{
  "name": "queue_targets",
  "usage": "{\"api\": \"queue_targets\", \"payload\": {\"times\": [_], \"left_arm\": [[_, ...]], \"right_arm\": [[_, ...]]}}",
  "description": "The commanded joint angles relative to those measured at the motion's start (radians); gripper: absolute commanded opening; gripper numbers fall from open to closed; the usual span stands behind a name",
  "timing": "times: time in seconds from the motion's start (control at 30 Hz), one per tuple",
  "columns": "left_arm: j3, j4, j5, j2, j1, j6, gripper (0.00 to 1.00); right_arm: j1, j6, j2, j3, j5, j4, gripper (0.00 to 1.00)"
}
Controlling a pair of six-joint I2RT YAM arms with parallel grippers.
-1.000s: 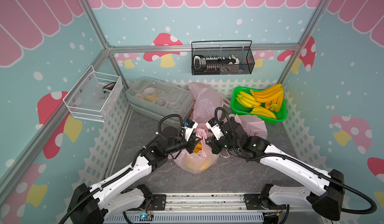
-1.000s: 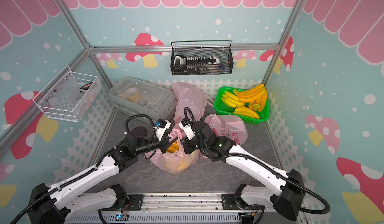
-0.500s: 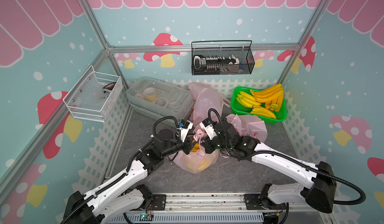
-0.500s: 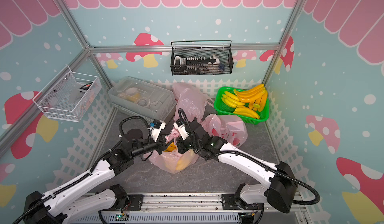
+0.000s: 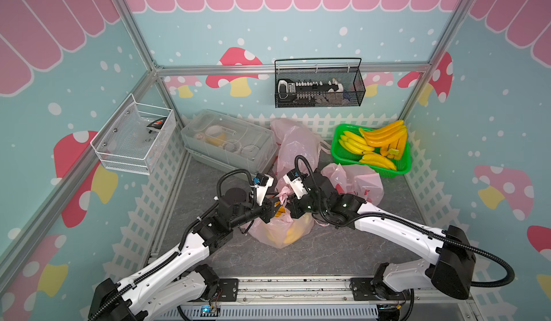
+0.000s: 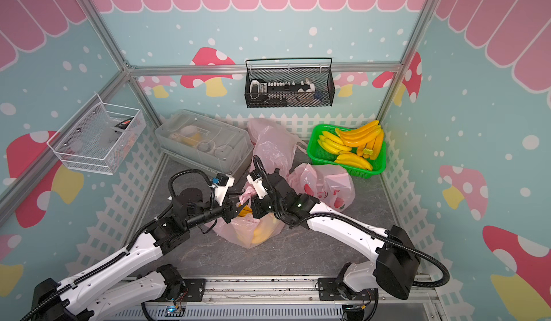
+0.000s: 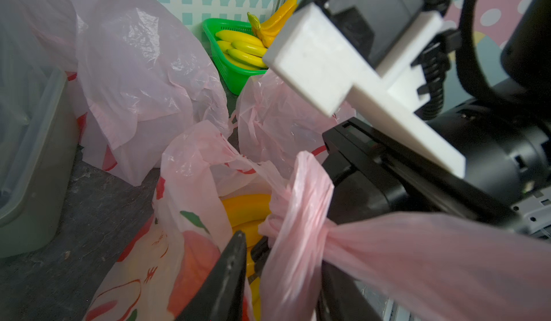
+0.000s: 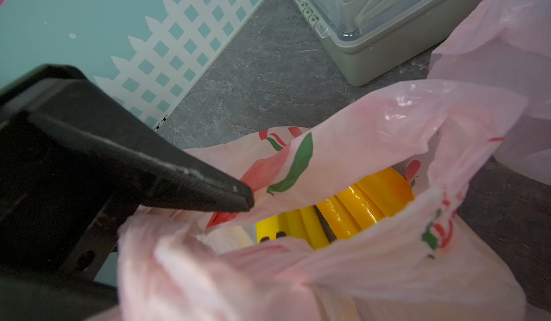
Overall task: Place the banana into a plastic bag & tie a knot
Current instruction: Cross the plastic bag at the center of the board.
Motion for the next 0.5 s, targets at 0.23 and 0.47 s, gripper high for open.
{"api": "queue_targets", "payload": {"times": [0.23,0.47], "left_arm": [[-0.063,0.075,-0.038,-0.048,0.009,-0.056,0.12],[-0.055,0.038,-0.016,-0.057,0.009,-0.056,0.20]], "right_arm": [[0.046,0.262,0.060,-0.131,-0.181,0.289,0.00],[0.064,0.283,0.126,-0.133,-0.147,0.339,0.01]]}}
